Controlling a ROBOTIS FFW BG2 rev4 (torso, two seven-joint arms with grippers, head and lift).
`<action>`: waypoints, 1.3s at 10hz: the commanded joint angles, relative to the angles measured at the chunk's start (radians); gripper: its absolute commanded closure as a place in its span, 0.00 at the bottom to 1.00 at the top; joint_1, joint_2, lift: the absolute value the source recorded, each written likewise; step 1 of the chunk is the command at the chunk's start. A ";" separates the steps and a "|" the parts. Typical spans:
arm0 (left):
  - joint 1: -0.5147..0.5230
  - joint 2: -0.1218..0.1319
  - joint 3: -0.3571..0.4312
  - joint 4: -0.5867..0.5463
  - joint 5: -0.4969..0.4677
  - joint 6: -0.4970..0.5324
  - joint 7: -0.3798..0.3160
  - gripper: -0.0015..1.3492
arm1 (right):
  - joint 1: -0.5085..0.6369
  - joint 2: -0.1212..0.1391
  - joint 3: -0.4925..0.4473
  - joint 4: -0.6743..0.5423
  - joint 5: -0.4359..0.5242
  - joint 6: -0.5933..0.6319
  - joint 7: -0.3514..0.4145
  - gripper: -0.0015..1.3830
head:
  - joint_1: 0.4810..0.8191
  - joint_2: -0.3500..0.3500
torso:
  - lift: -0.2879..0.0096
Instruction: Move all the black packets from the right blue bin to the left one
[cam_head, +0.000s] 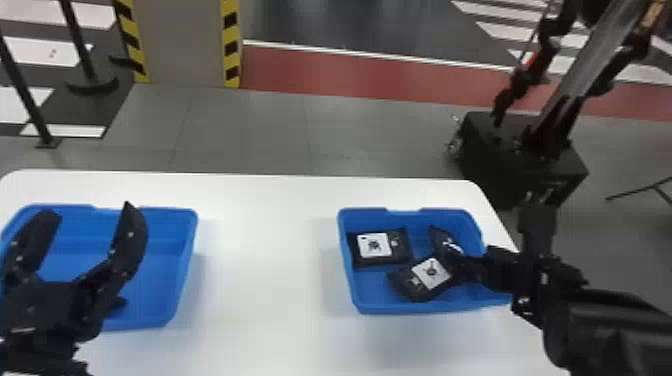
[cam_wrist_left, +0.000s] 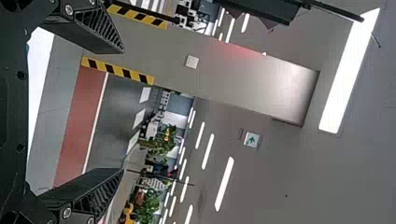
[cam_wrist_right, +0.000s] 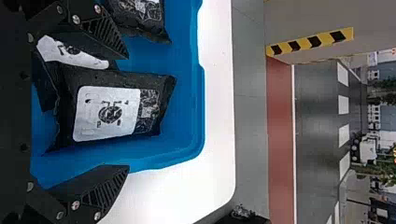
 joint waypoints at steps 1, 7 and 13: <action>0.000 -0.004 0.000 0.000 -0.001 0.000 0.000 0.09 | -0.014 0.000 0.008 0.028 0.000 -0.003 0.000 0.15 | 0.63 0.21 | 0.60; 0.000 -0.004 0.005 0.000 0.000 0.000 -0.010 0.09 | -0.034 0.012 0.021 0.087 0.008 -0.006 -0.006 0.15 | 0.63 0.23 | 0.60; 0.007 -0.004 0.020 0.000 0.011 0.030 -0.025 0.10 | -0.110 0.029 0.075 0.195 0.011 -0.033 -0.028 0.82 | 0.63 0.27 | 0.60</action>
